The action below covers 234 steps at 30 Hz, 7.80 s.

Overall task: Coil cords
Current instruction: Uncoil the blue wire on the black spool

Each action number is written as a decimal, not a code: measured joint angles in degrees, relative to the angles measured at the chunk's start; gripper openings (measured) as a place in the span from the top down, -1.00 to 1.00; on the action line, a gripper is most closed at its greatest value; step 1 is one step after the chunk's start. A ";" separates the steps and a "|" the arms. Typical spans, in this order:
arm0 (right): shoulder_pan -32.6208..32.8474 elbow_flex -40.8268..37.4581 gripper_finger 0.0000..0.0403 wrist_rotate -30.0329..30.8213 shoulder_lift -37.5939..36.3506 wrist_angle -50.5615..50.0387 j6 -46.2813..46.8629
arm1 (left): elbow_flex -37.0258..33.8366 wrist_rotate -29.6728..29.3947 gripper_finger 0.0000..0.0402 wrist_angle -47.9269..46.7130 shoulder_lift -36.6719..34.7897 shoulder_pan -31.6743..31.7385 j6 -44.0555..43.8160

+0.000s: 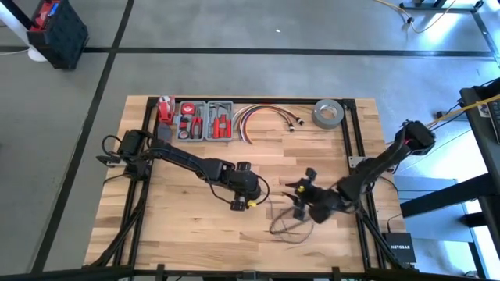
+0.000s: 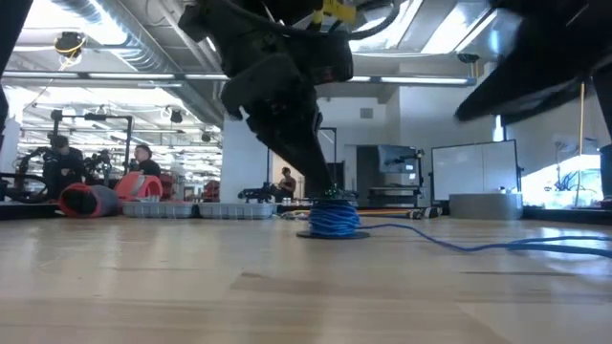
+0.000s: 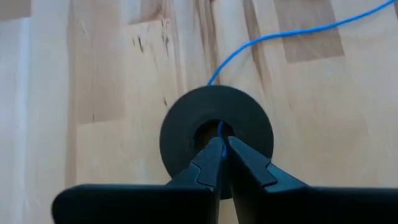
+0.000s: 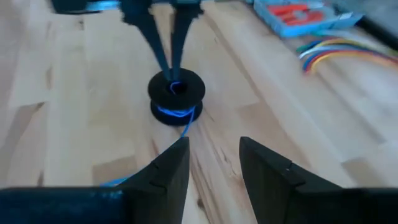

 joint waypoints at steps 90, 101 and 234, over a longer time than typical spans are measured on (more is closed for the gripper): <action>-5.46 -2.23 0.99 0.95 3.52 -45.40 38.83 | -0.51 -1.32 0.91 -9.13 2.72 -3.43 -4.33; -5.55 1.49 0.55 -8.26 3.54 -43.21 24.35 | -0.63 0.37 0.91 -11.28 2.75 -3.73 -5.11; -37.74 -5.03 -0.02 -24.88 -14.73 3.87 -32.29 | 6.67 -1.01 0.99 -27.48 0.84 -9.28 -13.21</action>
